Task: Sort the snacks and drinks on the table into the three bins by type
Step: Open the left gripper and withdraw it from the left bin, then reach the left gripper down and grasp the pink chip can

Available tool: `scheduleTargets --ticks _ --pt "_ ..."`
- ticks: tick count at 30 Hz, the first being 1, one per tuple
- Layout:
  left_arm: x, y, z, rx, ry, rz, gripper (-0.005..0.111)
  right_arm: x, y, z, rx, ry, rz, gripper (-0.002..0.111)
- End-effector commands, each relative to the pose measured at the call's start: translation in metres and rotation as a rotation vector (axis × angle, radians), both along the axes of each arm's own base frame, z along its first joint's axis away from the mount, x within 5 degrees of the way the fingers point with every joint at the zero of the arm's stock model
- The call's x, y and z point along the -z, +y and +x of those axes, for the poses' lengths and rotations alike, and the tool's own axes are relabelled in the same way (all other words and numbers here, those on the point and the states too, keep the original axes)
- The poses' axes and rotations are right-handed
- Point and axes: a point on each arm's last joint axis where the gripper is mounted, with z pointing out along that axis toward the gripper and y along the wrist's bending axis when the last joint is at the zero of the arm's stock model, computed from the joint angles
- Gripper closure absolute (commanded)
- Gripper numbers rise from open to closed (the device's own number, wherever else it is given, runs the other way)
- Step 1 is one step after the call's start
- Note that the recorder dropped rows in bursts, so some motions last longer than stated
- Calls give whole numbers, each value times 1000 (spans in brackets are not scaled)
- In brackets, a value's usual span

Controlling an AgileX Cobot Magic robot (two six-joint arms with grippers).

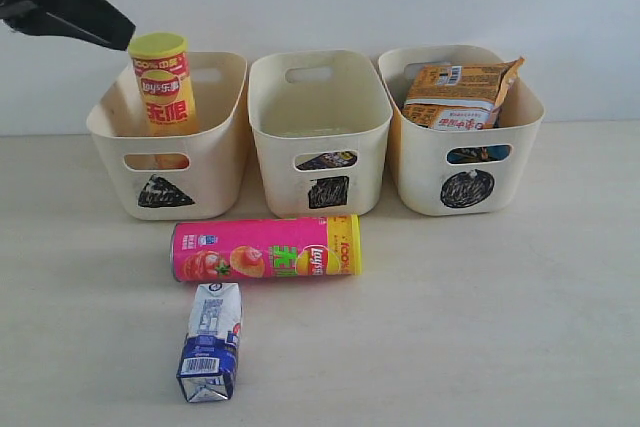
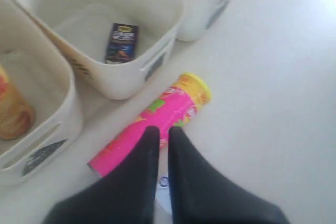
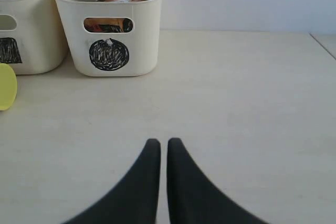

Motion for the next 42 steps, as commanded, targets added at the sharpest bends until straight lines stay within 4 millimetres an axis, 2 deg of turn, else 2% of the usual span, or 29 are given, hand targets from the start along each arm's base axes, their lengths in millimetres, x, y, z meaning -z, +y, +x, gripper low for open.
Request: scheduleTargets --ticks 1,7,16,21,27,36,38,42 --pt "-2 -8 -14 185 11 3 102 0 0 0 1 -13 1 106" --pt "1 -33 -31 403 -18 90 102 0 0 0 1 -13 1 106" --pt "12 -70 -55 602 -78 357 102 0 0 0 1 -13 1 106" --pt "21 -84 -59 666 -123 491 99 0 0 0 1 -13 1 106" --pt "41 -104 -52 692 -117 601 80 0 0 0 1 -13 1 106" --pt "76 -132 -34 621 -94 662 34 1 0 0 1 -7 1 106" --pt "83 -136 -30 591 -93 669 28 1 0 0 1 -7 1 106" --pt "99 -140 -20 528 -47 698 27 1 0 0 1 -7 1 106"
